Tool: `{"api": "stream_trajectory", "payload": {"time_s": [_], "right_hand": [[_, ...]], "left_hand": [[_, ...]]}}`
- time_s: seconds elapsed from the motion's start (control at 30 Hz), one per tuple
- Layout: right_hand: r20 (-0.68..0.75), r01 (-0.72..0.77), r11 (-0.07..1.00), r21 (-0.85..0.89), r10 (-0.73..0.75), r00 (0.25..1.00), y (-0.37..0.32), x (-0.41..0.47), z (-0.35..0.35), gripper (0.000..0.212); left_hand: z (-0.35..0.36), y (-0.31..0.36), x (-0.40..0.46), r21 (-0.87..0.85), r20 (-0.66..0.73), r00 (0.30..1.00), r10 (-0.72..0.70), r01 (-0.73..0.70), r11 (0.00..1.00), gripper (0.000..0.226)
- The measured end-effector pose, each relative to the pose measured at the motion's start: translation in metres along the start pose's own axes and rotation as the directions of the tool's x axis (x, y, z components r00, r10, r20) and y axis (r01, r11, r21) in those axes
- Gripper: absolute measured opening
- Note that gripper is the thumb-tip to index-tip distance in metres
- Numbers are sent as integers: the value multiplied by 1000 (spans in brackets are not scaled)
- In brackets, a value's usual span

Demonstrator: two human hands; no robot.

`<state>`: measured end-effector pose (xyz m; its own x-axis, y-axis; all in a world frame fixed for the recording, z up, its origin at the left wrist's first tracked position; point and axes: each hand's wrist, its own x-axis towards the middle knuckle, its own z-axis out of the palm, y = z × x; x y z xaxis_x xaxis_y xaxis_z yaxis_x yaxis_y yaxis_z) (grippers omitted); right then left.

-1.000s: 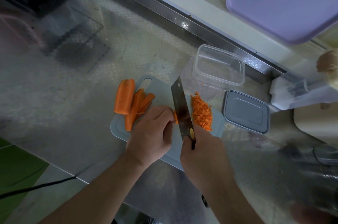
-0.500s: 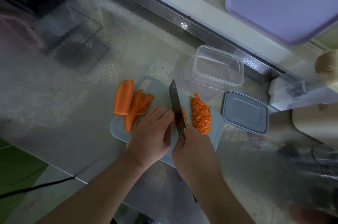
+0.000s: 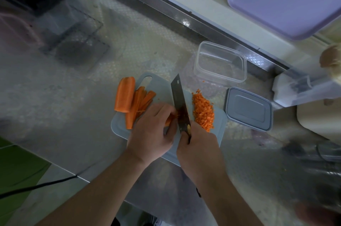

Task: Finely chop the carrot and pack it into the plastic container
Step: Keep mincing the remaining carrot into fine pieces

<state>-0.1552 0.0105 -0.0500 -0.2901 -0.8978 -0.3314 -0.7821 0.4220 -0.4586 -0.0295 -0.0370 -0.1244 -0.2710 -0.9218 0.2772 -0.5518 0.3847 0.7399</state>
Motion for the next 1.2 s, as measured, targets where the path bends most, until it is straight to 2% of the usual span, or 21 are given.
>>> {"api": "stream_trajectory", "payload": {"time_s": [0.5, 0.63, 1.0, 1.2], "right_hand": [[-21, -8, 1000, -14, 8, 1000, -1, 0, 0, 29], [-22, -12, 1000, -15, 12, 1000, 0, 1, 0, 28], [-44, 46, 999, 17, -45, 998, -6, -5, -15, 26], [-2, 10, 1000, -17, -10, 1000, -6, -7, -10, 25]], "left_hand": [[2, 1, 2, 4, -92, 995, -42, 43, 999, 11], [4, -1, 3, 35, -79, 997, -13, 16, 999, 4], [7, -5, 3, 68, -79, 997, 18, -13, 998, 12], [6, -4, 3, 65, -84, 996, 7, -2, 998, 10]]}}
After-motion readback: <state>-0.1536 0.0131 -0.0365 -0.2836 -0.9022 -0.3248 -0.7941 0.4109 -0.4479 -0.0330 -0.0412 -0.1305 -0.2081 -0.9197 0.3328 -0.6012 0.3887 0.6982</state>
